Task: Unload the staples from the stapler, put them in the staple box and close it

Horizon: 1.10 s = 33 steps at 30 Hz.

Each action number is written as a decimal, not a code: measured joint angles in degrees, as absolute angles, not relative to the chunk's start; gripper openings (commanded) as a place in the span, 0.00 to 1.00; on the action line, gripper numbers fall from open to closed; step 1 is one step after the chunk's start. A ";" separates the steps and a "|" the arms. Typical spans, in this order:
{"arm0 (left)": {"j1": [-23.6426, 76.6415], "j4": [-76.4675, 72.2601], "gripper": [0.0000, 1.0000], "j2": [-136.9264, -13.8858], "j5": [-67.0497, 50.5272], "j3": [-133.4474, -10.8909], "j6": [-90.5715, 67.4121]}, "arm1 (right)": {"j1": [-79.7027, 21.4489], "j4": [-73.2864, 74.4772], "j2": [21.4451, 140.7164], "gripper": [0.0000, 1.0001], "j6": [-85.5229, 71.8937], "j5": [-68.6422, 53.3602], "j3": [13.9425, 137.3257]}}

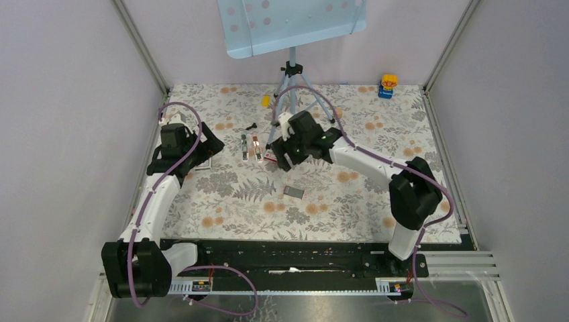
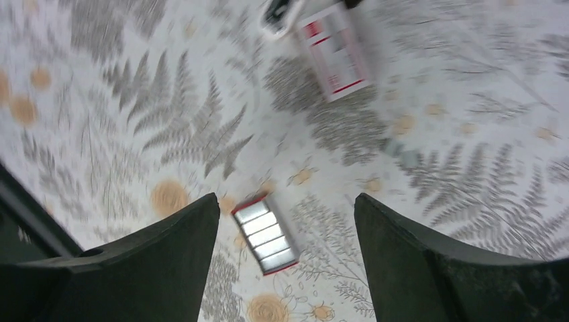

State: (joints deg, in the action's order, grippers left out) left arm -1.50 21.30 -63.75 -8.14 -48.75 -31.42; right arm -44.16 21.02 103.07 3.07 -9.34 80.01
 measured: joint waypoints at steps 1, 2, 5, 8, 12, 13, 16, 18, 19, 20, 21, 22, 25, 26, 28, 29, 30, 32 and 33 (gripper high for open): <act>-1.56 21.28 0.99 -63.75 -8.21 -48.34 -31.51 | -43.11 19.70 102.26 0.80 0.64 -7.81 80.05; -1.56 21.32 0.99 -63.79 -8.29 -48.03 -31.55 | -42.28 18.79 101.82 0.80 -1.83 -6.04 80.20; -1.58 21.28 0.99 -63.86 -8.58 -47.11 -31.57 | -41.08 17.21 102.30 0.78 -7.73 -1.98 80.64; -1.58 21.21 0.99 -63.86 -8.78 -46.74 -31.59 | -41.21 17.15 104.81 0.77 -12.45 -0.54 81.80; -1.65 21.06 0.99 -63.86 -8.78 -46.41 -31.57 | -41.32 16.73 108.44 0.78 -15.97 -0.49 82.74; -1.67 21.02 0.99 -63.86 -8.80 -46.26 -31.57 | -41.32 16.73 109.08 0.78 -16.25 -0.58 82.74; -1.67 20.86 0.99 -63.86 -8.80 -46.04 -31.57 | -41.32 15.68 110.43 0.80 -14.74 -1.30 82.76; -1.67 20.84 0.99 -63.86 -8.82 -45.84 -31.57 | -41.32 14.37 111.13 0.80 -11.99 -1.61 82.78; -1.67 20.84 0.99 -63.86 -8.84 -45.76 -31.57 | -41.32 13.93 111.48 0.81 -10.55 -1.61 82.89; -1.67 20.84 0.99 -63.86 -8.86 -45.69 -31.57 | -41.32 13.65 111.94 0.81 -8.75 -1.61 83.29; -1.67 20.84 0.99 -63.86 -8.91 -45.65 -31.57 | -41.32 13.34 112.42 0.82 -7.18 -1.61 83.57; -1.67 20.84 0.99 -63.86 -8.95 -45.63 -31.57 | -41.32 13.02 113.03 0.82 -5.08 -1.65 84.07; -1.67 20.84 0.99 -63.86 -9.02 -45.58 -31.57 | -41.32 12.78 115.04 0.83 0.86 -2.57 85.60; -1.67 20.82 0.99 -63.86 -9.04 -45.58 -31.57 | -41.32 12.88 115.81 0.83 2.66 -2.68 86.26; -1.67 20.82 0.99 -63.86 -9.06 -45.58 -31.57 | -41.32 12.88 117.95 0.83 6.50 -3.29 87.99; -1.67 20.82 0.99 -63.86 -9.08 -45.58 -31.57 | -41.32 12.95 118.96 0.84 8.27 -3.90 88.71; -1.67 20.82 0.99 -63.86 -9.08 -45.58 -31.55 | -41.32 13.04 119.96 0.84 10.13 -4.40 89.36; -1.67 20.84 0.99 -63.86 -9.08 -45.58 -31.55 | -41.32 13.17 121.71 0.84 13.32 -5.76 90.52; -1.67 20.84 0.99 -63.86 -9.08 -45.58 -31.53 | -41.32 13.54 122.63 0.84 14.96 -6.72 91.20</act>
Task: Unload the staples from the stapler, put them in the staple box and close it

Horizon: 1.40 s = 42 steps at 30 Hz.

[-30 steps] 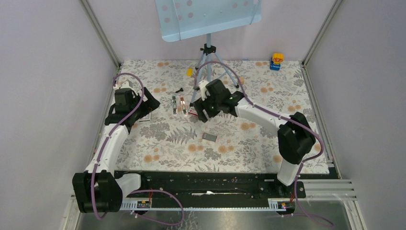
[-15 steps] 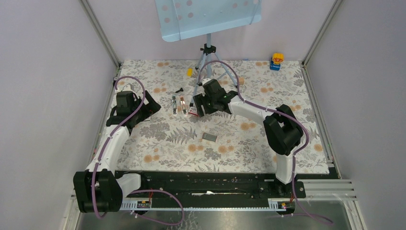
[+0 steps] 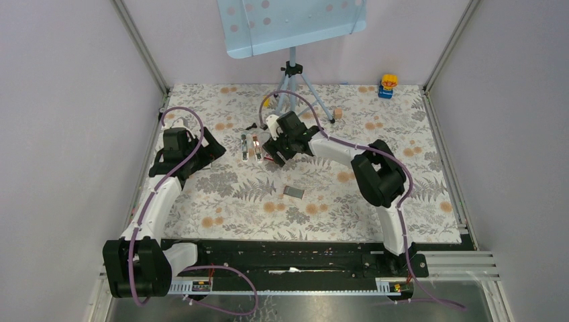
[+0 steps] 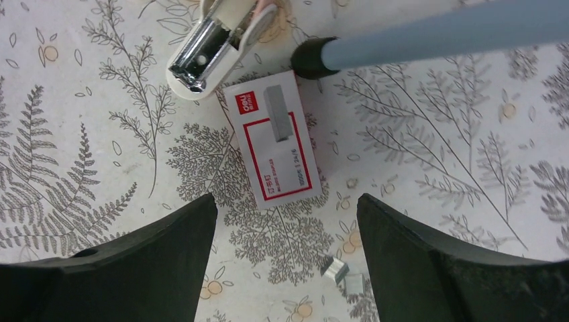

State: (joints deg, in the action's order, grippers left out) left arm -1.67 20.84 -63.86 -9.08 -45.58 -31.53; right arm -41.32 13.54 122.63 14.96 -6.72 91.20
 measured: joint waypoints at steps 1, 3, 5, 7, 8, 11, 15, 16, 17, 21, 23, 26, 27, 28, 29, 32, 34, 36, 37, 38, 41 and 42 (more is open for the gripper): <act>-1.67 20.84 0.99 -63.86 -9.08 -45.58 -31.53 | -41.32 13.96 123.44 0.84 16.43 -7.49 91.88; -1.67 20.84 0.99 -63.86 -9.08 -45.58 -31.53 | -41.32 15.03 124.92 0.84 18.61 -9.08 93.49; -1.67 20.84 0.99 -63.86 -9.08 -45.58 -31.53 | -41.32 15.86 126.34 0.84 20.03 -10.33 95.18; -1.67 20.84 0.99 -63.86 -9.08 -45.58 -31.53 | -41.32 16.62 127.50 0.83 21.12 -11.44 96.92; -1.67 20.84 0.99 -63.86 -9.08 -45.58 -31.53 | -41.32 16.95 127.94 0.82 21.47 -11.75 97.58; -1.67 20.84 0.99 -63.86 -9.06 -45.58 -31.53 | -41.32 18.28 129.93 0.81 22.65 -12.93 100.47; -1.67 20.86 0.99 -63.86 -9.06 -45.58 -31.51 | -41.32 20.27 131.79 0.77 23.81 -13.74 102.89; -1.67 20.86 0.99 -63.86 -9.06 -45.58 -31.51 | -41.32 20.88 132.20 0.76 24.08 -14.09 103.39; -1.67 20.86 0.99 -63.86 -9.06 -45.58 -31.51 | -41.32 21.23 132.53 0.75 24.29 -14.26 103.72; -1.67 20.86 0.99 -63.86 -9.04 -45.58 -31.51 | -41.32 21.80 133.14 0.70 25.23 -14.35 104.51; -1.67 20.86 0.99 -63.86 -9.06 -45.58 -31.51 | -41.32 21.89 133.16 0.65 25.52 -14.33 104.53; -1.67 20.86 0.99 -63.86 -9.06 -45.58 -31.51 | -41.32 22.15 133.27 0.57 25.93 -14.26 104.77; -1.67 20.86 0.99 -63.86 -9.06 -45.58 -31.51 | -41.32 22.26 133.29 0.54 26.04 -14.24 104.81; -1.67 20.86 0.99 -63.86 -9.08 -45.58 -31.51 | -41.32 22.35 133.29 0.53 26.20 -14.20 104.84; -1.67 20.86 0.99 -63.88 -9.08 -45.58 -31.53 | -41.32 22.41 133.29 0.51 26.30 -14.17 104.84; -1.67 20.84 0.99 -63.88 -9.08 -45.58 -31.51 | -41.32 22.44 133.29 0.48 26.68 -14.11 104.81; -1.67 20.86 0.99 -63.90 -9.06 -45.58 -31.51 | -41.32 22.24 133.25 0.48 27.03 -14.11 104.57; -1.67 20.86 0.99 -63.96 -9.08 -45.58 -31.51 | -41.32 21.15 132.62 0.48 27.44 -14.17 103.24; -1.67 20.86 0.99 -64.01 -9.10 -45.58 -31.51 | -41.36 20.60 132.18 0.48 27.68 -14.20 102.43; -1.67 20.86 0.99 -64.12 -9.10 -45.58 -31.51 | -41.39 20.25 131.85 0.48 27.90 -14.20 101.84; -1.67 20.86 0.99 -64.38 -9.15 -45.58 -31.51 | -41.39 19.86 130.74 0.48 28.80 -14.17 100.07; -1.67 20.84 0.99 -64.49 -9.21 -45.58 -31.51 | -41.39 19.79 130.34 0.48 29.08 -14.17 99.44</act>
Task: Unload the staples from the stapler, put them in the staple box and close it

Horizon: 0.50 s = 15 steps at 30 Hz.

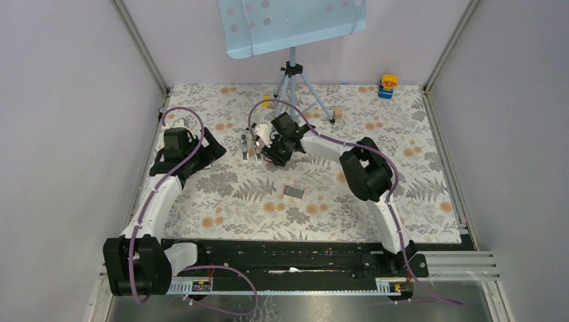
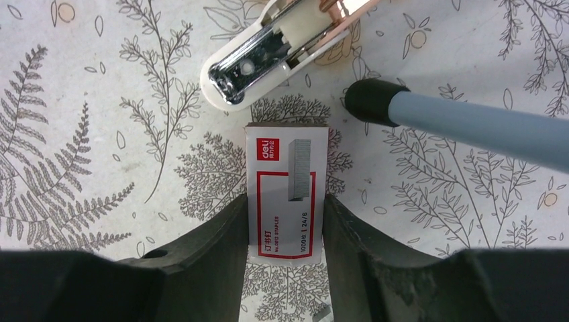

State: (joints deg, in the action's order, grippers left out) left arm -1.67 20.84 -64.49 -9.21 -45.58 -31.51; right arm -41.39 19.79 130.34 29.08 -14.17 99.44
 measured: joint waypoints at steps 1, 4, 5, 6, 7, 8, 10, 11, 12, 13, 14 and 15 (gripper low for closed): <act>-1.67 20.84 0.99 -64.60 -9.21 -45.58 -31.51 | -41.39 19.79 129.99 0.48 29.30 -14.17 98.94; -1.67 20.84 0.99 -64.88 -9.28 -45.58 -31.51 | -41.39 19.92 128.88 0.48 29.93 -14.24 97.30; -1.69 20.84 0.99 -64.99 -9.30 -45.58 -31.51 | -41.39 20.08 128.55 0.48 30.13 -14.28 96.82; -1.69 20.86 0.99 -65.01 -9.37 -45.58 -31.53 | -41.39 20.23 128.29 0.48 30.26 -14.35 96.47; -1.67 20.84 0.99 -65.01 -9.45 -45.58 -31.53 | -41.39 20.45 128.03 0.48 30.44 -14.57 96.09; -1.67 20.84 0.99 -65.01 -9.52 -45.58 -31.53 | -41.39 20.62 127.76 0.48 30.57 -14.70 95.77; -1.72 20.84 0.99 -65.06 -9.72 -45.58 -31.53 | -41.39 20.91 127.33 0.48 30.76 -15.14 95.13; -1.72 20.84 0.99 -65.08 -9.85 -45.58 -31.53 | -41.39 20.97 127.11 0.48 30.89 -15.42 94.80; -1.74 20.84 0.99 -65.10 -9.89 -45.58 -31.53 | -41.39 21.08 126.82 0.48 31.05 -15.79 94.37; -1.74 20.84 0.99 -65.10 -9.91 -45.58 -31.53 | -41.39 21.19 126.56 0.48 31.11 -16.05 94.02; -1.74 20.84 0.99 -65.10 -9.96 -45.58 -31.53 | -41.41 21.43 126.23 0.48 31.18 -16.25 93.58; -1.74 20.84 0.99 -65.10 -10.02 -45.58 -31.53 | -41.45 21.56 126.02 0.48 31.22 -16.43 93.30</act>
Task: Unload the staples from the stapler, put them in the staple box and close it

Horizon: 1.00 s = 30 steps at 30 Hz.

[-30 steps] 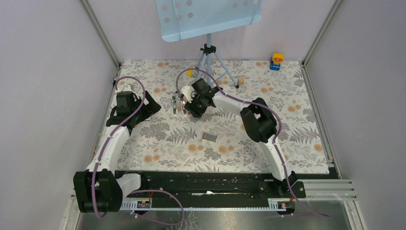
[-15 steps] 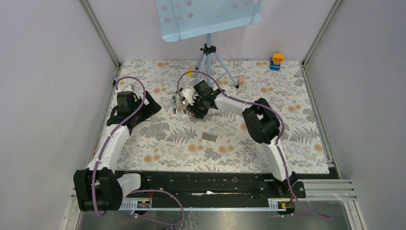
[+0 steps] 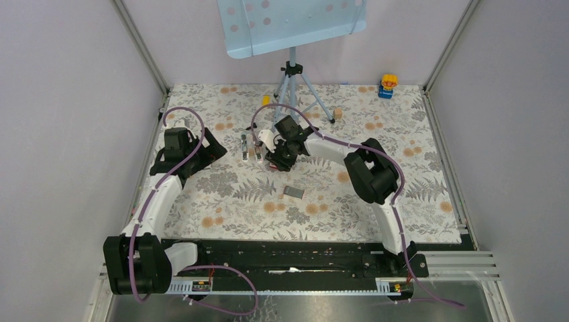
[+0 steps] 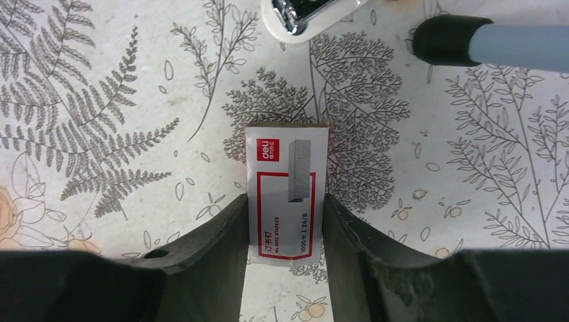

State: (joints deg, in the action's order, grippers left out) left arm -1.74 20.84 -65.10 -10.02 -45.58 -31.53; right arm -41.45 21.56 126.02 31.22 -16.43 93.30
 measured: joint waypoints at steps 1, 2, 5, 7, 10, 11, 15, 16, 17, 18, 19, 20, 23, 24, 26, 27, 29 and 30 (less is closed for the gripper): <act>-1.74 20.84 0.99 -65.10 -10.07 -45.58 -31.53 | -41.52 21.63 125.78 0.48 31.22 -16.56 92.99; -1.74 20.84 0.99 -65.12 -10.09 -45.58 -31.53 | -41.65 21.76 125.58 0.48 31.22 -16.60 92.71; -1.74 20.82 0.99 -65.39 -10.13 -45.58 -31.55 | -42.63 21.87 125.01 0.54 31.16 -16.58 91.92; -1.74 20.82 0.99 -65.65 -10.20 -45.58 -31.55 | -43.53 21.89 124.84 0.60 30.92 -16.60 91.64; -1.74 20.82 0.99 -65.76 -10.31 -45.58 -31.55 | -45.19 21.26 124.38 0.67 29.50 -17.32 90.96; -1.74 20.80 0.99 -65.76 -10.33 -45.58 -31.55 | -45.65 20.64 124.05 0.68 28.67 -17.65 90.37; -1.74 20.80 0.99 -65.76 -10.33 -45.58 -31.55 | -46.26 18.13 122.15 0.69 24.32 -17.72 87.35; -1.74 20.80 0.99 -65.76 -10.33 -45.58 -31.55 | -46.11 17.58 121.69 0.70 23.31 -17.67 86.74; -1.74 20.80 0.99 -65.76 -10.33 -45.58 -31.55 | -45.80 16.80 121.01 0.70 21.87 -17.67 85.97; -1.74 20.80 0.99 -65.76 -10.33 -45.58 -31.55 | -45.34 16.12 120.31 0.71 20.43 -17.61 85.32; -1.74 20.80 0.99 -65.76 -10.33 -45.58 -31.55 | -44.77 15.33 119.37 0.71 19.00 -17.43 84.68; -1.74 20.80 0.99 -65.76 -10.33 -45.58 -31.55 | -43.99 14.35 118.15 0.71 17.26 -17.12 83.94; -1.74 20.51 0.99 -65.76 -10.31 -45.43 -31.55 | -41.06 11.31 114.06 0.71 12.14 -15.88 82.08; -1.74 20.29 0.99 -65.76 -10.31 -45.23 -31.53 | -39.77 10.11 112.33 0.70 10.24 -15.20 81.23; -1.74 19.77 0.99 -65.76 -10.31 -44.71 -31.55 | -37.54 8.49 109.43 0.67 7.31 -13.17 79.92; -1.74 19.57 0.99 -65.76 -10.31 -44.45 -31.55 | -36.62 8.19 108.60 0.66 6.33 -12.21 79.68; -1.74 19.59 0.99 -65.76 -10.31 -44.07 -31.55 | -34.89 8.10 107.70 0.64 4.56 -9.61 79.61; -1.74 19.57 0.99 -65.76 -10.31 -43.97 -31.55 | -34.22 8.32 107.63 0.62 3.84 -8.23 79.61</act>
